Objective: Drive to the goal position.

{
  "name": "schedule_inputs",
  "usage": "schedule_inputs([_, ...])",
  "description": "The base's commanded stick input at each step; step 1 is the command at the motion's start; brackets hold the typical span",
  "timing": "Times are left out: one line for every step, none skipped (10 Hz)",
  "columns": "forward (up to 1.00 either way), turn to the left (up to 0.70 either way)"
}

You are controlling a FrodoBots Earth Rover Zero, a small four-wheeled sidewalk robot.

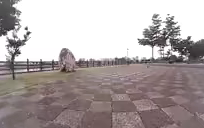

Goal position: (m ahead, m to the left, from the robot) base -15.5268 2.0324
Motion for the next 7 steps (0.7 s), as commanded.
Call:
schedule_inputs([1.0, 0.0])
schedule_inputs([1.0, 0.0])
schedule_inputs([1.0, 0.0])
schedule_inputs([0.42, 0.0])
schedule_inputs([-0.77, 0.31])
schedule_inputs([-1.0, 0.4])
schedule_inputs([-1.0, 0.4])
